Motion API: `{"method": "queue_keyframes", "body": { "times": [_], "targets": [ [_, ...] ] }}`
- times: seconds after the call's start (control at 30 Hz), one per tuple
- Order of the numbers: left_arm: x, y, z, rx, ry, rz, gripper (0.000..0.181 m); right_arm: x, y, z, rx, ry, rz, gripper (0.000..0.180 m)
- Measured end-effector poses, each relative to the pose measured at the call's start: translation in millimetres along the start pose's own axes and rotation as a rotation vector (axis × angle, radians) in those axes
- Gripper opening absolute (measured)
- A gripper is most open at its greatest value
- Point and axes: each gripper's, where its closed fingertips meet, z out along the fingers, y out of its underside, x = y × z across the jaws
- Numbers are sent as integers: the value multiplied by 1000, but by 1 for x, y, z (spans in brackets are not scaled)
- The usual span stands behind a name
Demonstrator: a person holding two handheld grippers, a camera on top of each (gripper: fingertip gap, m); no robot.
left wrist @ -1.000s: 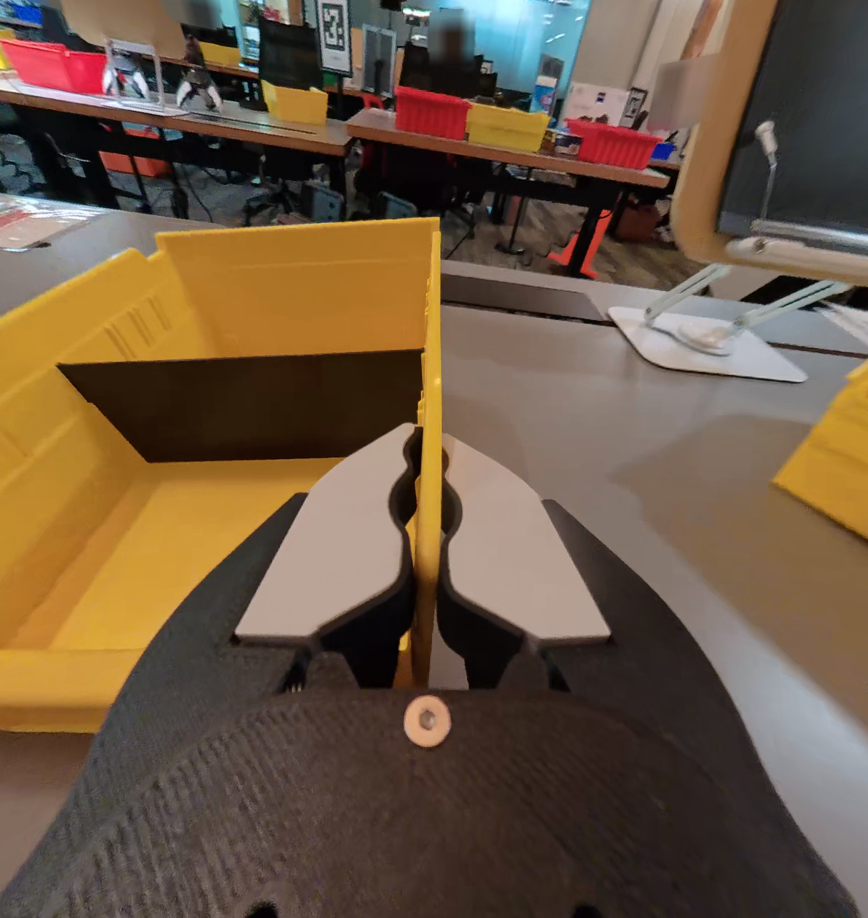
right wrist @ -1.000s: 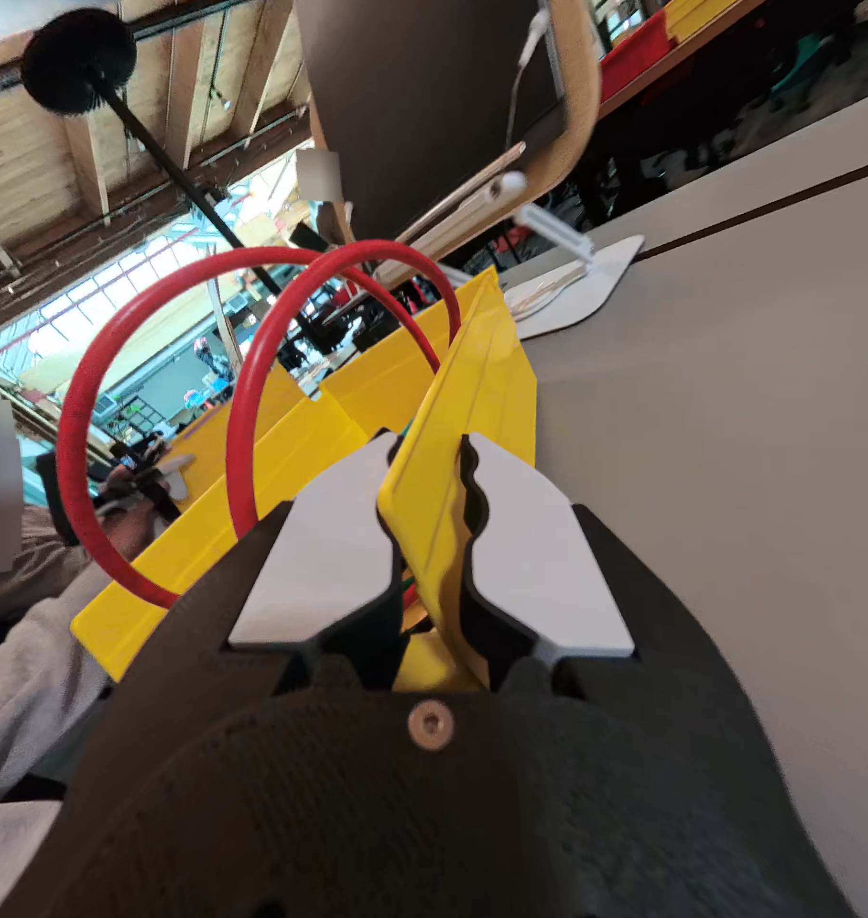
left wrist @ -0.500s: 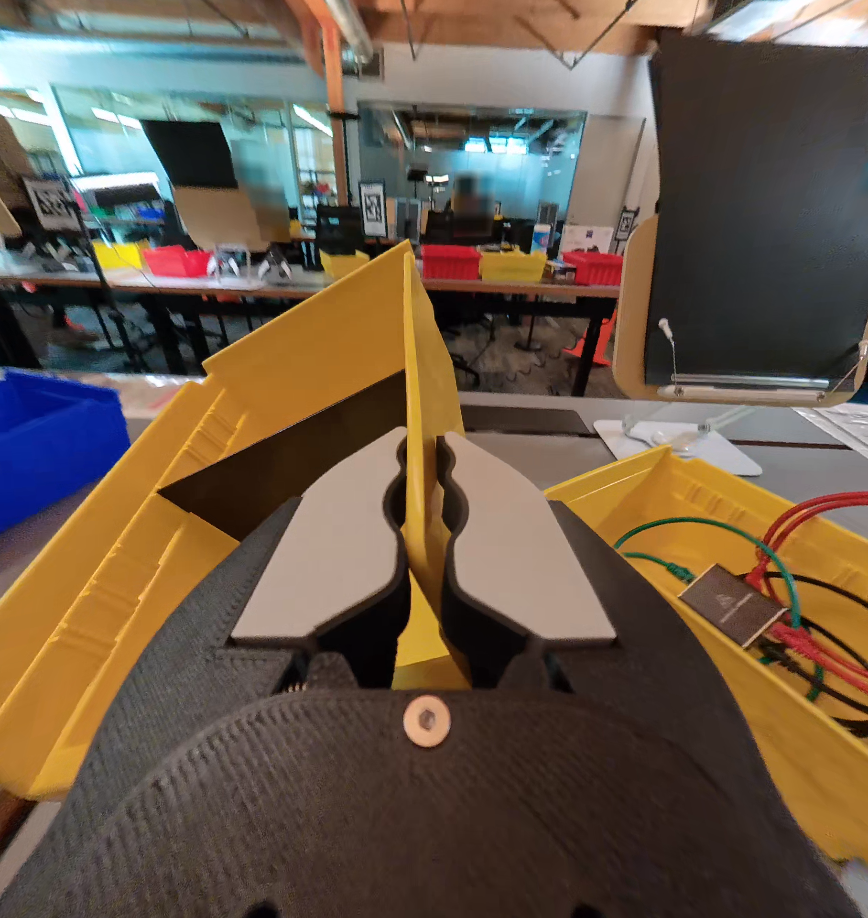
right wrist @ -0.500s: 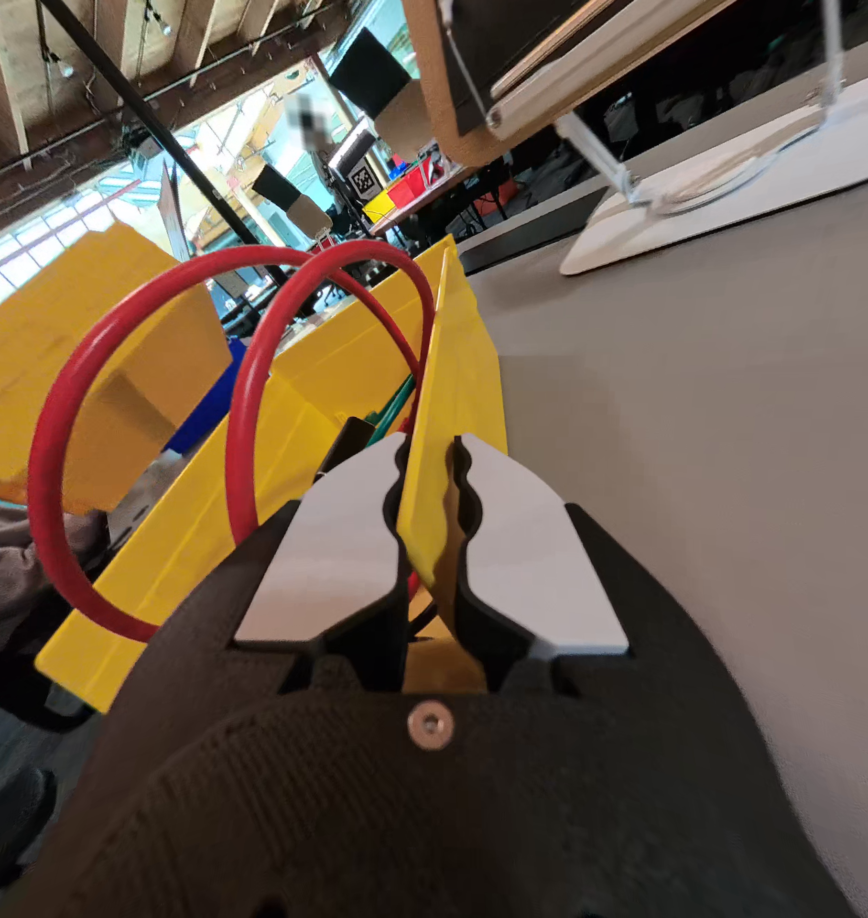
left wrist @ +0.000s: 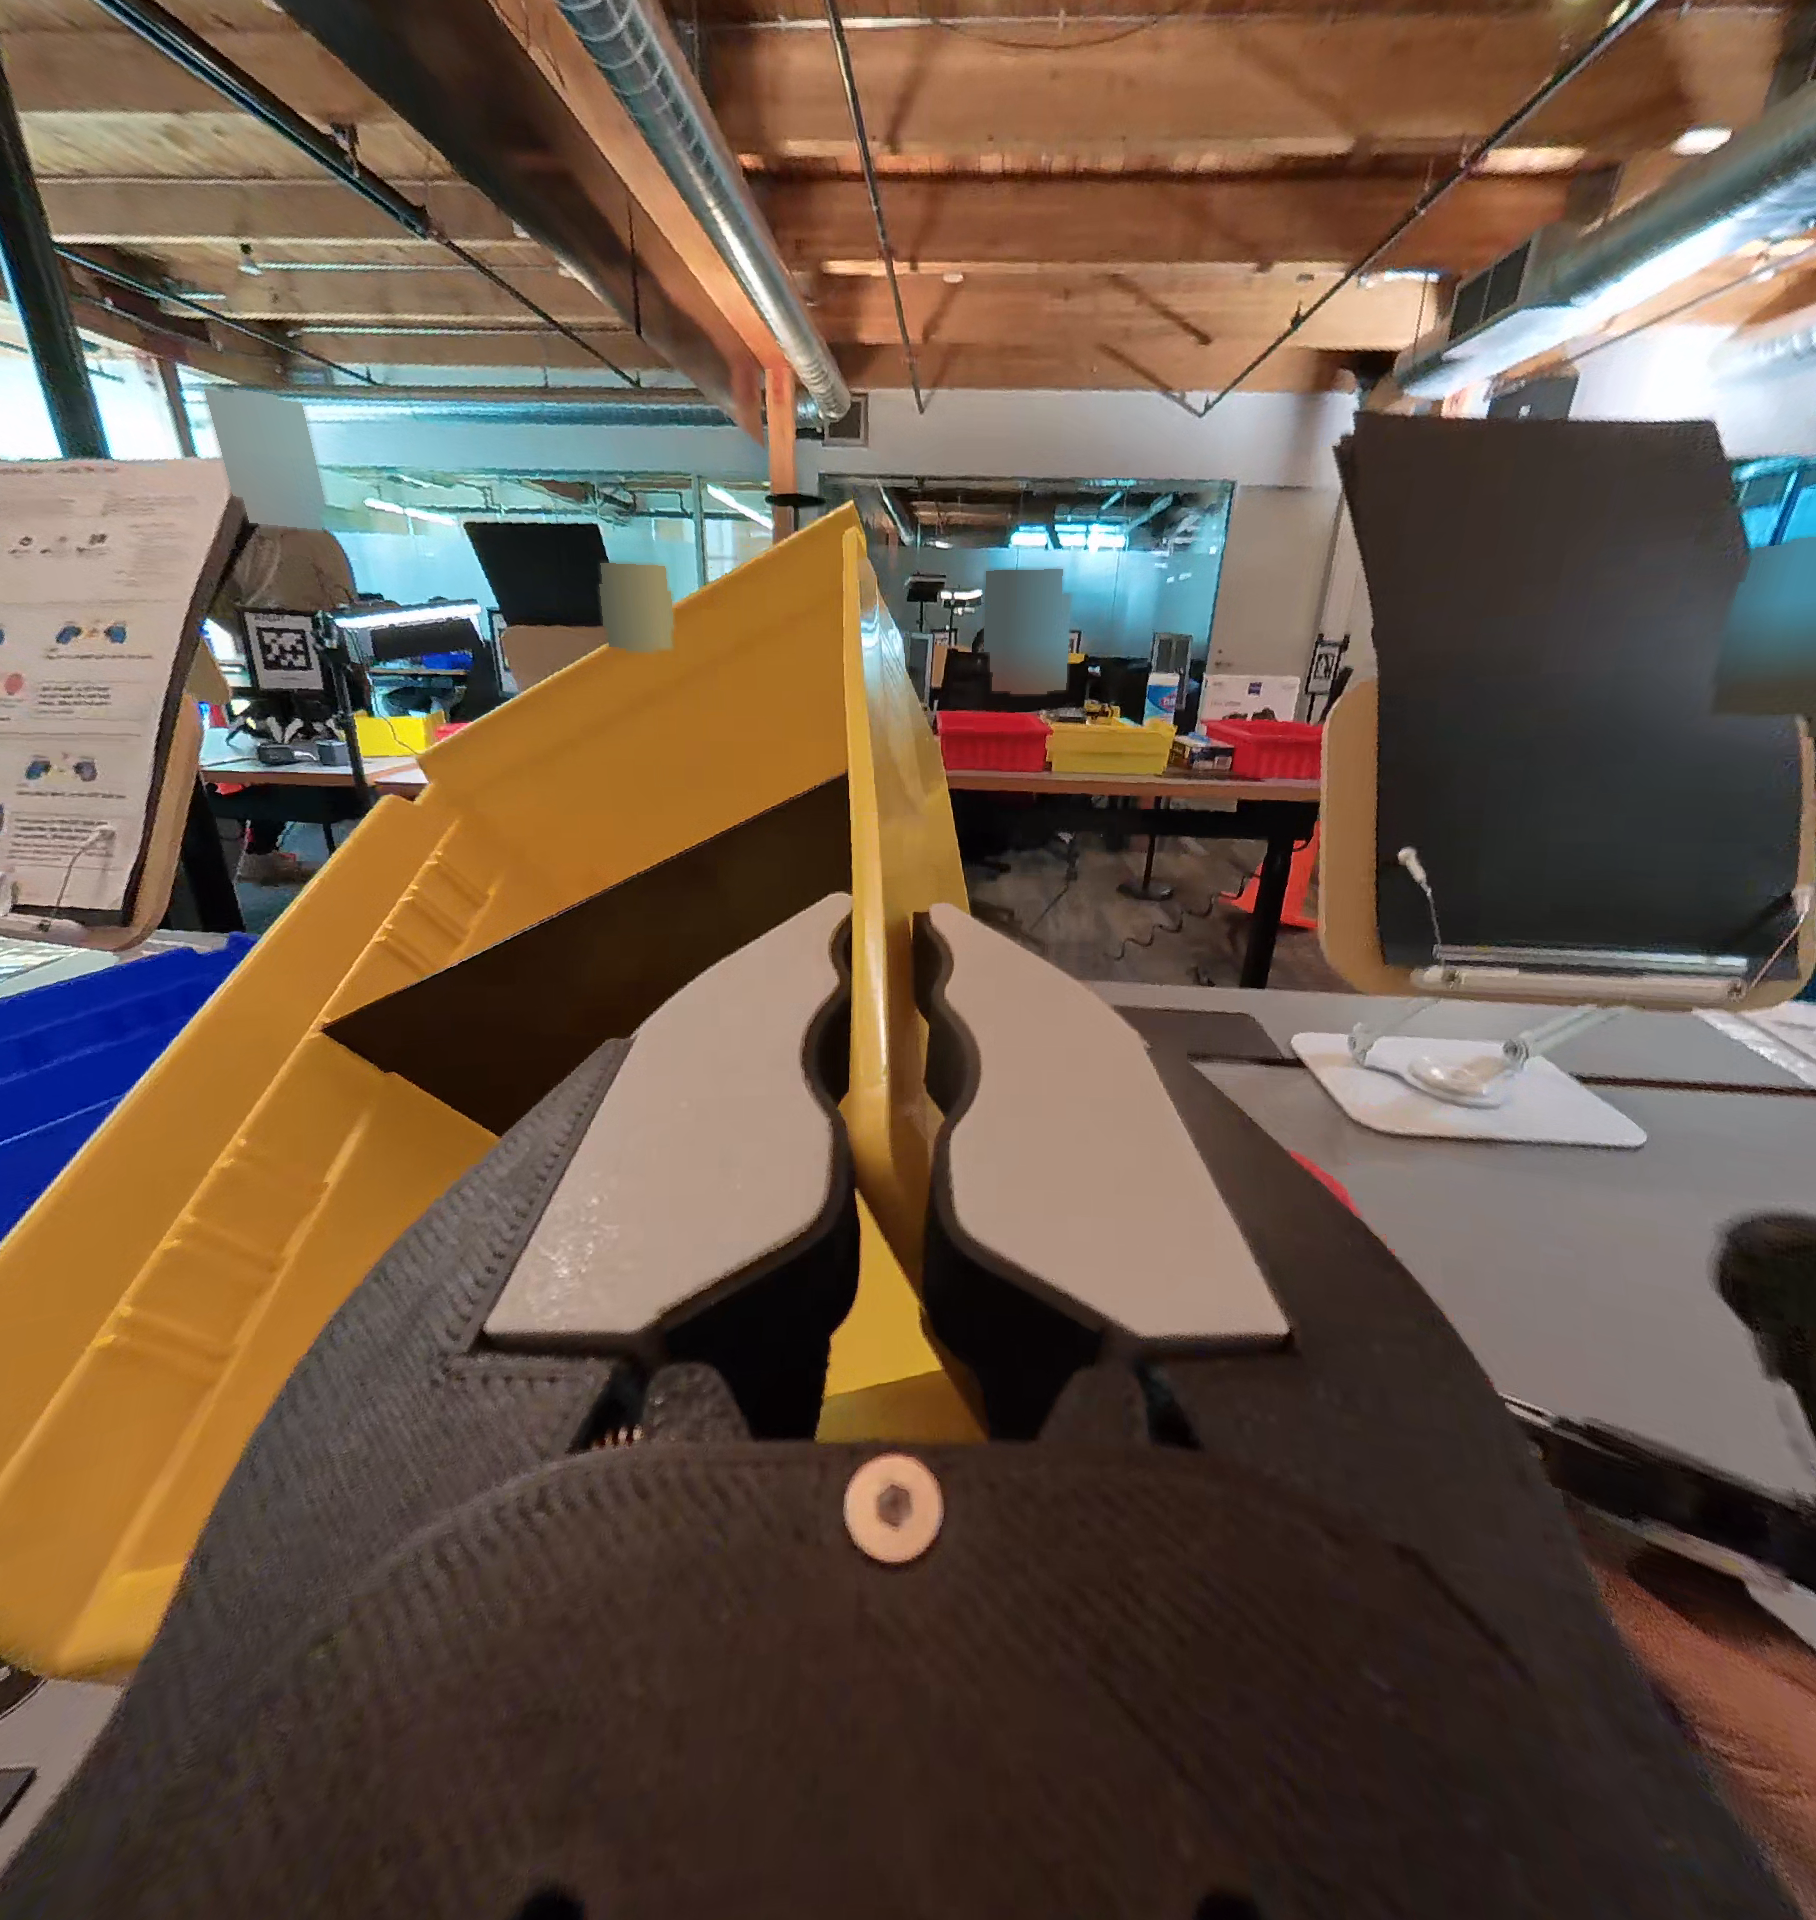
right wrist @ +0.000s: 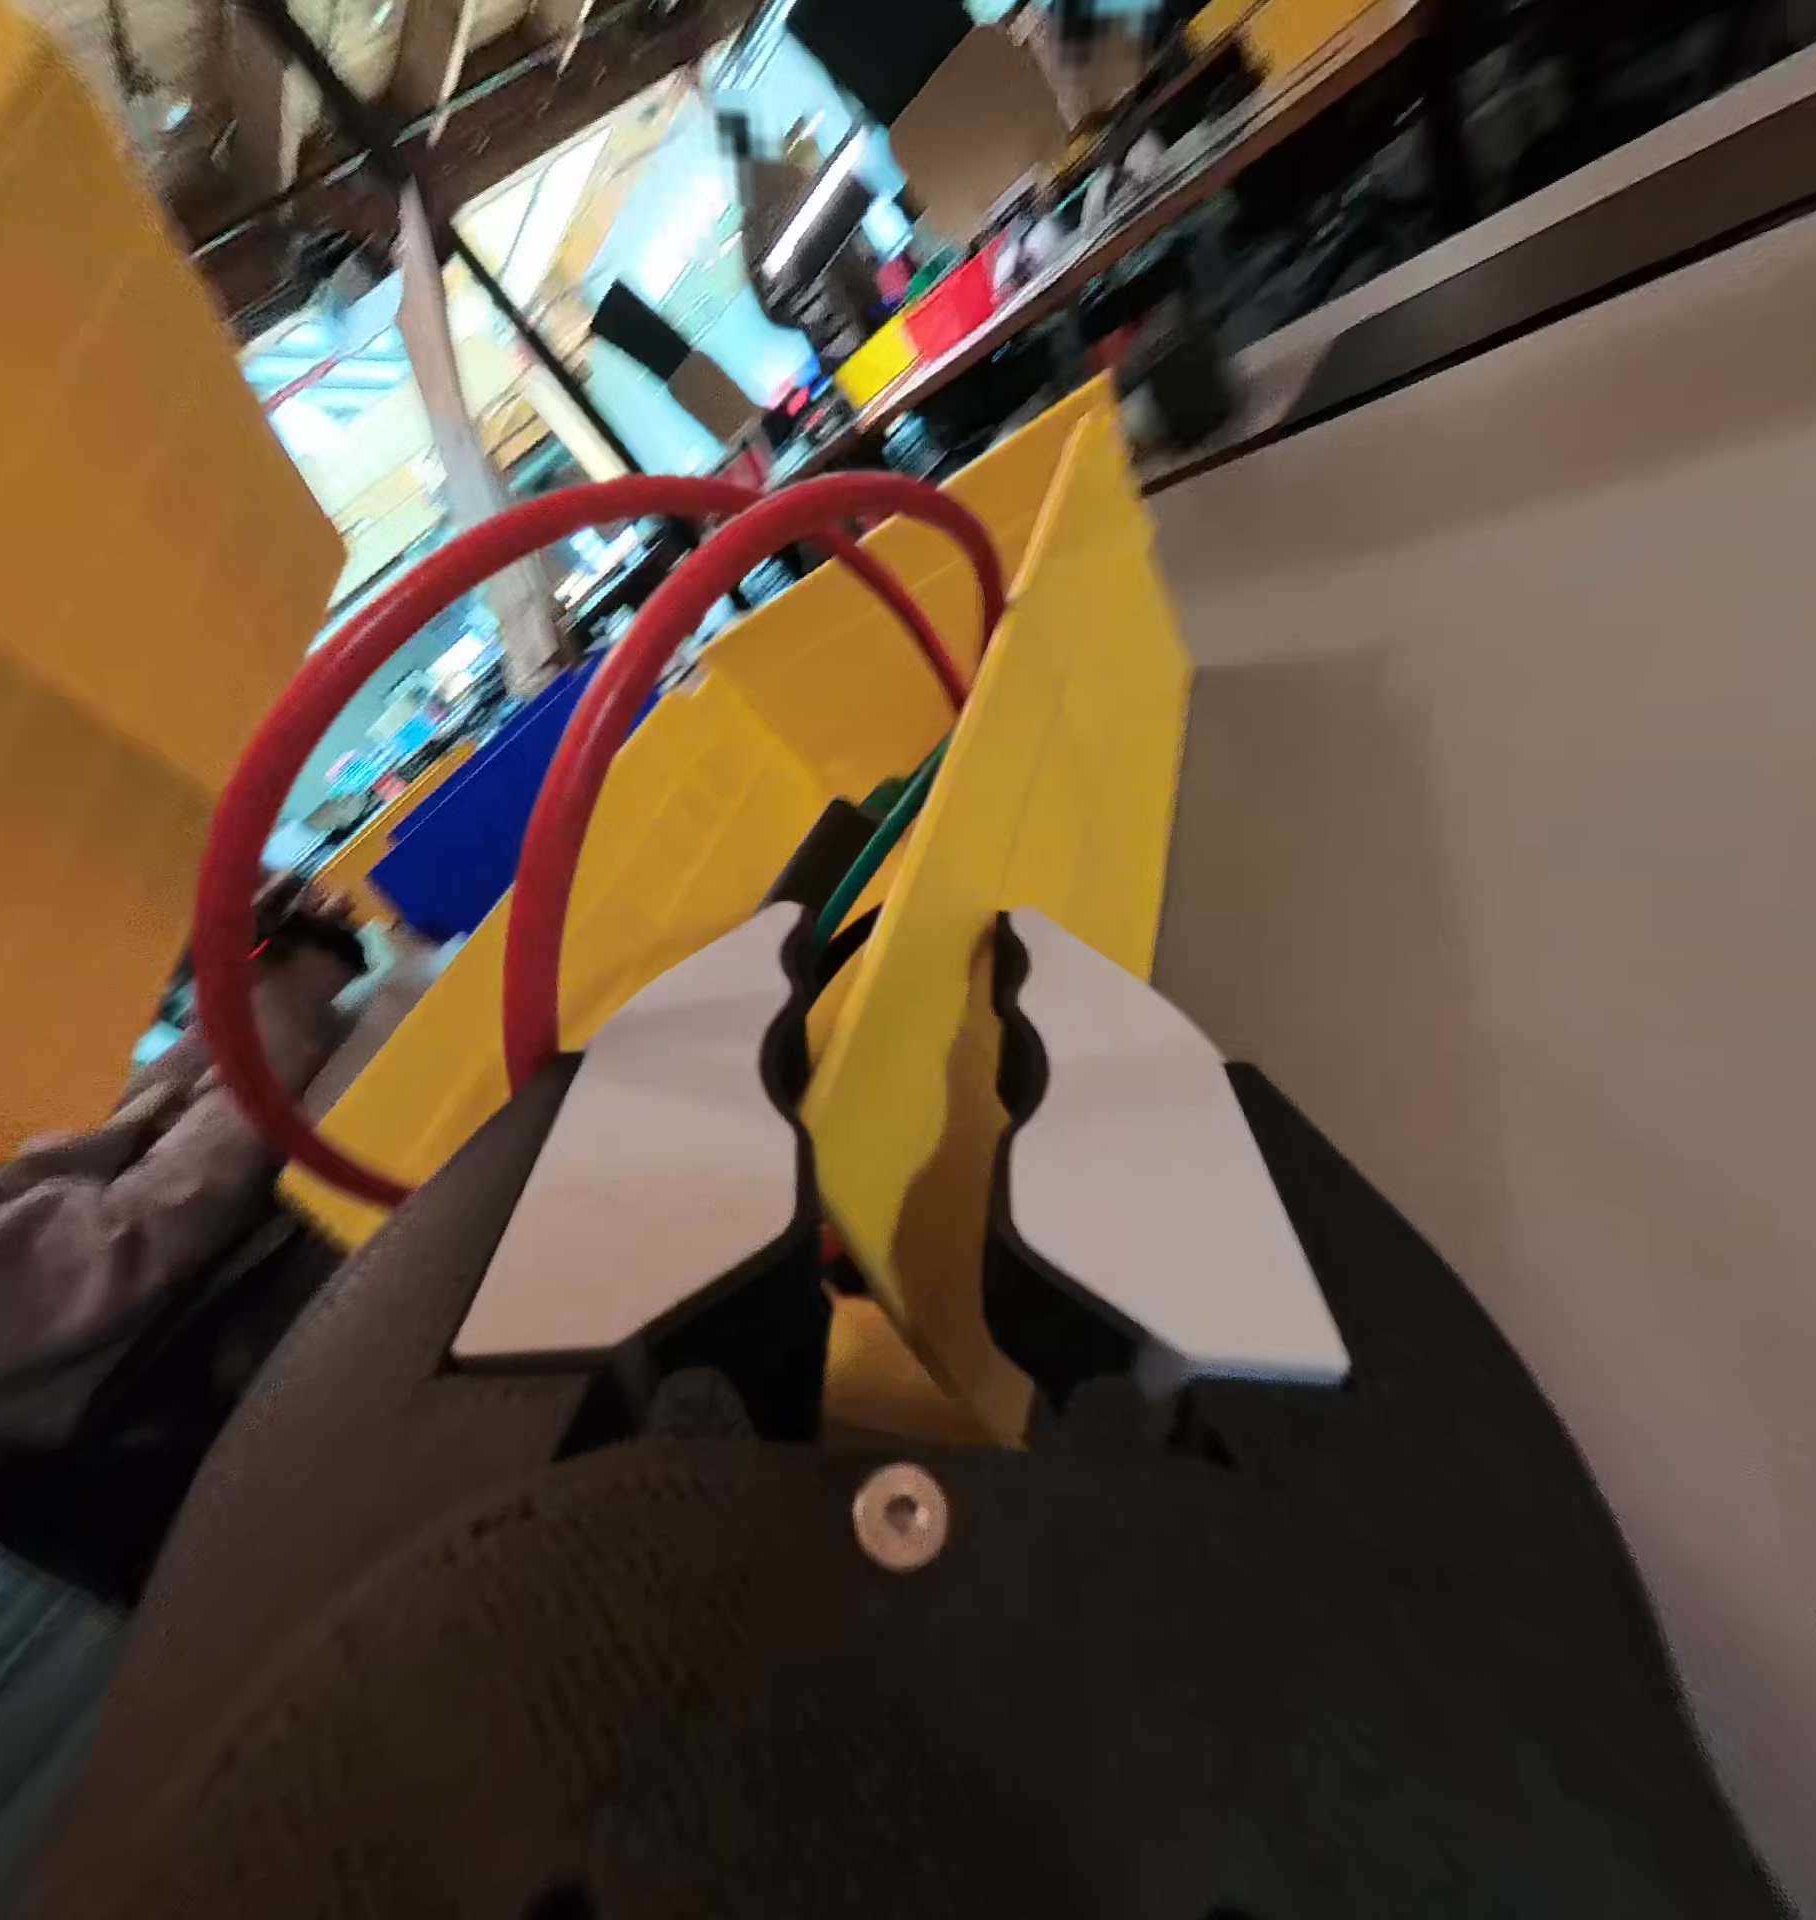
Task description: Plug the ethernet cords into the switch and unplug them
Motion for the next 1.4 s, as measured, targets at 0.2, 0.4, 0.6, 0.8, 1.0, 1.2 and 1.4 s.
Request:
{"method": "queue_keyframes", "body": {
  "times": [0.2,0.4,0.6,0.8,1.0,1.2,1.4],
  "targets": [
    [-3,24,11,-70,39,-46,7,-37,54,-9,-390,-240,-249,79],
    [47,11,23,-39,188,-62,7,25,19,-97,-342,-248,-325,65],
    [167,-7,30,17,476,-49,7,111,-42,-222,-310,-195,-100,52],
    [305,37,27,-50,804,-135,7,180,-129,-347,119,-39,27,2],
    [404,115,12,-259,1014,-142,7,197,-138,-380,209,5,65,0],
    [449,160,2,-303,1077,-9,7,190,-127,-398,178,98,-67,0],
    [463,183,-3,-295,1105,61,6,195,-118,-393,136,155,-166,1]
  ]
}}
